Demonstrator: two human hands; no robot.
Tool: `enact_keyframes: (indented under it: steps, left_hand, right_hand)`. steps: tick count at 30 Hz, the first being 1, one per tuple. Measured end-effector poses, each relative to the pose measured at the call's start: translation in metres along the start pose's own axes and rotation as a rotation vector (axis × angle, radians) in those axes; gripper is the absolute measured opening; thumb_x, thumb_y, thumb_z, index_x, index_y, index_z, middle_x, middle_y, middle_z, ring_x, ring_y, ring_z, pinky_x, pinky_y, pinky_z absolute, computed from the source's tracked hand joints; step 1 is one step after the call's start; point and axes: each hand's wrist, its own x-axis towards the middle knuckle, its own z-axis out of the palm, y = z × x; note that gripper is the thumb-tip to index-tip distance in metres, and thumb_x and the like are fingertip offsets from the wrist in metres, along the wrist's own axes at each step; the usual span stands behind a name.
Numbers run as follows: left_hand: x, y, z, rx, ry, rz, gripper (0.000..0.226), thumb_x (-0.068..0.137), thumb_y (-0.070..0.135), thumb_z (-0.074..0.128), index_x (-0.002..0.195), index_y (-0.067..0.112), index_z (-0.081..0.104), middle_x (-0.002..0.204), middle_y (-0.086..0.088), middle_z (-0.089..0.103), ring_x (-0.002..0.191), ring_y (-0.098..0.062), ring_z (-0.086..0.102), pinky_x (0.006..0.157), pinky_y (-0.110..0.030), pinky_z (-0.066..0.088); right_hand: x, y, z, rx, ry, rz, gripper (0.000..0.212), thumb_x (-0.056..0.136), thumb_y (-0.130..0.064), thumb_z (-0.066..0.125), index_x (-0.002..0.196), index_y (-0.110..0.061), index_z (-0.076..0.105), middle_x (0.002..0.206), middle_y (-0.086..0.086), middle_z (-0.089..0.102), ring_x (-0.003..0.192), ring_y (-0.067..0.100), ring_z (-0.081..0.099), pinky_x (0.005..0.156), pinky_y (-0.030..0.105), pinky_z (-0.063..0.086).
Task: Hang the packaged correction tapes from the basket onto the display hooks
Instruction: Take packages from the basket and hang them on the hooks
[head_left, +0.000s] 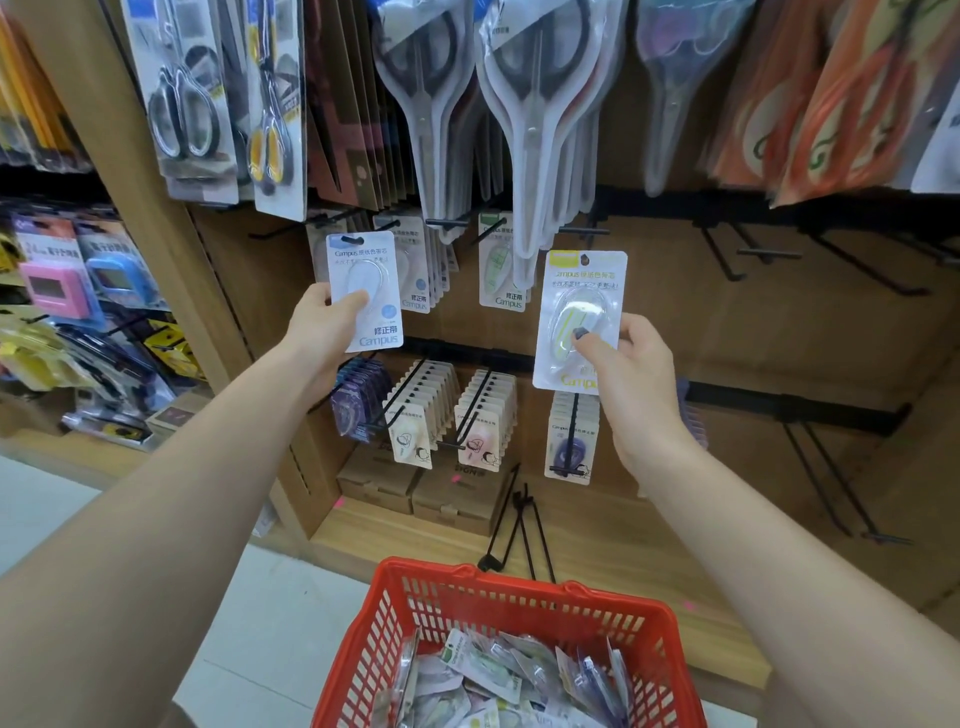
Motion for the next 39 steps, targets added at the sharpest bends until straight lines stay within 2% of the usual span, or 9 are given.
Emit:
enact_keyframes:
  steps: [5,12,14,17,23,27,31,35,39]
  left_hand:
    - [0.006,-0.002,0.001,0.012,-0.003,-0.007,0.028,0.107,0.022,0.055,0.135,0.022,0.048,0.126,-0.002,0.066,0.104,-0.019,0.071,0.079,-0.035,0.059]
    - [0.04,-0.012,0.014,0.028,-0.009,0.023,0.035,0.105,0.023,0.056,0.139,0.029,0.052,0.114,0.007,0.07,0.096,-0.013,0.074,0.075,-0.031,0.06]
    - [0.054,-0.015,0.019,0.073,-0.001,0.04,0.048,0.104,0.027,0.057,0.151,0.029,0.046,0.123,0.002,0.069,0.101,-0.017,0.073,0.084,-0.037,0.062]
    - [0.073,-0.018,0.028,0.223,0.002,0.078,0.062,0.105,0.037,0.052,0.162,0.031,0.028,0.155,-0.007,0.048,0.13,-0.03,0.058,0.11,-0.047,0.05]
    - [0.097,-0.022,0.044,0.09,-0.078,0.013,0.068,0.109,0.032,0.048,0.166,0.034,0.011,0.167,-0.002,0.029,0.136,-0.027,0.049,0.11,-0.042,0.047]
    - [0.097,-0.029,0.043,0.013,-0.095,-0.02,0.064,0.11,0.03,0.048,0.165,0.035,0.016,0.158,0.007,0.038,0.13,-0.014,0.055,0.102,-0.028,0.047]
    - [0.082,-0.035,0.034,0.071,-0.092,-0.053,0.073,0.108,0.037,0.049,0.166,0.036,0.004,0.171,-0.002,0.021,0.154,-0.03,0.03,0.124,-0.048,0.03]
    - [0.041,-0.05,0.027,0.138,0.008,-0.047,0.075,0.105,0.039,0.056,0.165,0.028,0.012,0.164,-0.011,0.032,0.147,-0.031,0.04,0.123,-0.052,0.034]
    - [-0.036,-0.1,0.035,0.286,0.015,-0.002,0.054,0.102,0.027,0.062,0.148,0.018,0.035,0.129,-0.009,0.054,0.113,-0.021,0.059,0.099,-0.034,0.05]
  right_hand:
    - [0.031,0.0,0.006,0.013,-0.014,0.103,0.014,0.098,-0.019,0.066,0.11,-0.026,0.064,0.112,0.0,0.075,0.106,0.025,0.073,0.1,0.052,0.058]
    - [0.086,0.014,0.017,-0.024,0.068,0.126,0.017,0.1,-0.015,0.063,0.112,-0.028,0.061,0.112,-0.006,0.072,0.106,0.022,0.072,0.099,0.045,0.058]
    - [0.102,0.018,0.02,-0.045,0.112,0.13,0.024,0.101,-0.016,0.062,0.124,-0.023,0.061,0.117,-0.003,0.071,0.106,0.022,0.071,0.09,0.036,0.06]
    - [0.121,0.027,0.024,-0.051,0.121,0.119,0.023,0.102,-0.017,0.059,0.124,-0.024,0.057,0.118,-0.001,0.069,0.096,0.013,0.07,0.071,0.022,0.059]
    - [0.15,0.031,0.029,-0.107,0.125,0.145,0.026,0.104,-0.019,0.056,0.129,-0.024,0.054,0.114,-0.004,0.066,0.11,0.023,0.067,0.098,0.042,0.058]
    - [0.158,0.033,0.027,-0.171,0.139,0.162,0.036,0.103,-0.022,0.057,0.138,-0.018,0.053,0.118,-0.002,0.065,0.108,0.023,0.064,0.105,0.045,0.054]
    - [0.144,0.037,0.021,-0.29,0.115,0.235,0.067,0.1,-0.035,0.059,0.157,-0.014,0.031,0.146,0.006,0.048,0.121,0.023,0.051,0.102,0.037,0.043]
    - [0.093,0.044,0.014,-0.367,0.217,0.229,0.077,0.099,-0.036,0.06,0.163,-0.018,0.021,0.159,0.011,0.036,0.14,0.031,0.045,0.108,0.041,0.041]
    - [0.006,0.076,0.005,-0.285,0.236,0.0,0.047,0.095,-0.022,0.063,0.138,-0.023,0.044,0.129,0.003,0.055,0.11,0.014,0.058,0.096,0.031,0.048]
